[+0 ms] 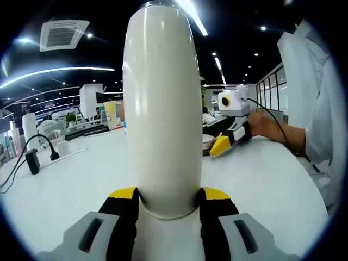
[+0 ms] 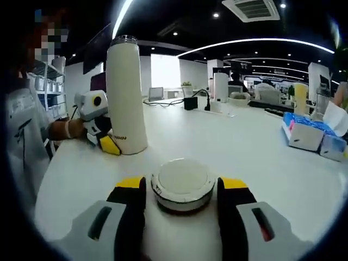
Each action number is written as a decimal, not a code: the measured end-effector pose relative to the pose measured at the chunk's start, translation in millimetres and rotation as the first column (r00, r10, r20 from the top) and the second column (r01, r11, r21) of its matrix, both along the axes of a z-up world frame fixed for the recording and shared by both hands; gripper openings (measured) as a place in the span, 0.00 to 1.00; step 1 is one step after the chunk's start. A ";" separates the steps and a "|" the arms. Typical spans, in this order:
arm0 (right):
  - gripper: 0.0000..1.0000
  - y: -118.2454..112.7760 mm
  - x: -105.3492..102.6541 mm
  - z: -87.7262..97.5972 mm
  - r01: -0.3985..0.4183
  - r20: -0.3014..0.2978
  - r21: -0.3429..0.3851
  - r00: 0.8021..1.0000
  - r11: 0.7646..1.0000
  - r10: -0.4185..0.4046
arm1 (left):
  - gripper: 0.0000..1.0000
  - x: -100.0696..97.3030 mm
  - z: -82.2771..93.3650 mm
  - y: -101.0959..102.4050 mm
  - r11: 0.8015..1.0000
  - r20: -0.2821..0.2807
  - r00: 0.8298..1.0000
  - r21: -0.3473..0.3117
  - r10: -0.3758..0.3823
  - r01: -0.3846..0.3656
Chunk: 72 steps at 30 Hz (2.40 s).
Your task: Grasp the water cup twist off the cup lid place the cup lid on the table
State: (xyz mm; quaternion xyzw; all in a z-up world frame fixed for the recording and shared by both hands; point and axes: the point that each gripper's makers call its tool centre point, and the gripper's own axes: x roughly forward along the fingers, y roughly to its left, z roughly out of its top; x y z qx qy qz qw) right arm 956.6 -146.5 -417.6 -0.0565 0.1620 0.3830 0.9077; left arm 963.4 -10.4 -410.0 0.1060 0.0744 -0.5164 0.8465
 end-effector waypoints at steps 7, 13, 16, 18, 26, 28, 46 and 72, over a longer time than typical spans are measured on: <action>0.64 2.0 0.5 3.3 0.005 -0.002 0.018 1.000 1.000 -0.005 | 0.49 -1.9 2.8 1.6 1.000 -0.009 1.000 -0.007 -0.011 0.011; 0.74 4.6 1.4 8.8 0.021 0.007 0.031 1.000 0.999 -0.021 | 0.66 0.4 7.1 5.0 0.999 -0.063 0.998 -0.039 -0.001 -0.002; 0.76 5.4 2.0 7.9 0.031 0.001 0.029 1.000 0.999 -0.031 | 0.72 2.3 6.4 8.2 0.999 -0.071 0.997 -0.031 0.019 -0.022; 0.78 5.8 1.8 6.7 0.039 0.001 0.016 0.999 0.999 -0.039 | 0.74 2.3 7.1 10.6 0.999 -0.080 0.997 -0.029 0.024 -0.026; 0.95 13.2 -2.7 0.4 0.040 -0.040 0.020 0.998 0.999 -0.039 | 0.90 -10.6 2.5 14.5 1.000 -0.092 0.995 0.015 0.021 -0.020; 0.95 14.7 -2.4 1.6 0.038 -0.033 0.030 0.999 0.999 -0.037 | 0.90 -9.2 -0.5 18.7 0.999 -0.100 0.994 0.031 0.042 -0.039; 0.95 -11.8 -90.5 30.6 0.251 -0.038 0.126 0.968 0.960 -0.248 | 0.90 -70.9 7.5 134.5 0.933 -0.308 0.890 -0.020 0.336 -0.359; 0.92 -46.1 -318.9 111.6 0.490 0.037 0.082 0.868 0.868 -0.494 | 0.90 -272.4 83.5 264.5 0.863 -0.068 0.861 0.045 0.505 -0.503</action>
